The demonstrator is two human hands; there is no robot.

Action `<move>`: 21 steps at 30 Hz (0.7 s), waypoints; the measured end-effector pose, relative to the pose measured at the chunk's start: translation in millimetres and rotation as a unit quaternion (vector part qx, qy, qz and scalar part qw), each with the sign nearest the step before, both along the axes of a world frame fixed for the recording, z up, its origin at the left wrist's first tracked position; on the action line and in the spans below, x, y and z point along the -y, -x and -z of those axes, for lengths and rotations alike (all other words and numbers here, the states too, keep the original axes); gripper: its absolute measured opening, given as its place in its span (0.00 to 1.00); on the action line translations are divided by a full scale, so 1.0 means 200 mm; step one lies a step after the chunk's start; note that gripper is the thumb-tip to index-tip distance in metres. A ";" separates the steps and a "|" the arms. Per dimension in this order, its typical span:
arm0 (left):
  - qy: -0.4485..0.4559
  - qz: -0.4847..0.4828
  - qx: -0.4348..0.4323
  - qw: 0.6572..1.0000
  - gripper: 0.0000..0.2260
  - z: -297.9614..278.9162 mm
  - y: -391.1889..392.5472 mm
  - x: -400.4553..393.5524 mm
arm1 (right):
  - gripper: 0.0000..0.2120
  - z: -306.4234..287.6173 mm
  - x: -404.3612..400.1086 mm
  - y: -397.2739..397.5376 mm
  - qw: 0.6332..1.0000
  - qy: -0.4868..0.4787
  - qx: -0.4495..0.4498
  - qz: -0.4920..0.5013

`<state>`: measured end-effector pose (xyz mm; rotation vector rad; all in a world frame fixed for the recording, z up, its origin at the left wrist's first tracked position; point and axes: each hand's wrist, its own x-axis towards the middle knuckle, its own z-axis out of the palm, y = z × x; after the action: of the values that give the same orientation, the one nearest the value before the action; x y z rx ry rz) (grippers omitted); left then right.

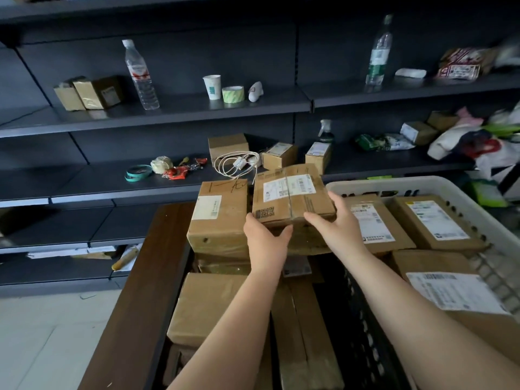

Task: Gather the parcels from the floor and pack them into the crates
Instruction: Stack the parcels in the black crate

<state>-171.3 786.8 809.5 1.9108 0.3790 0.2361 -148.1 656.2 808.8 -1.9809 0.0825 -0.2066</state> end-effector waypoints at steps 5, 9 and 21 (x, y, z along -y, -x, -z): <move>-0.133 0.051 -0.146 0.979 0.42 0.18 -0.01 0.05 | 0.28 0.15 -0.01 -0.04 0.985 0.157 -0.033 -0.058; -0.273 0.152 -0.268 0.911 0.36 0.27 -0.05 0.07 | 0.34 0.34 -0.06 -0.08 0.876 0.423 -0.162 -0.169; -0.285 0.160 -0.259 0.909 0.35 0.32 -0.04 0.12 | 0.38 0.36 -0.10 -0.14 0.852 0.438 -0.221 -0.180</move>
<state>-162.4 763.7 746.1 2.5763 0.3601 -0.4417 -120.8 675.7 735.8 -2.8729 -0.1138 0.5692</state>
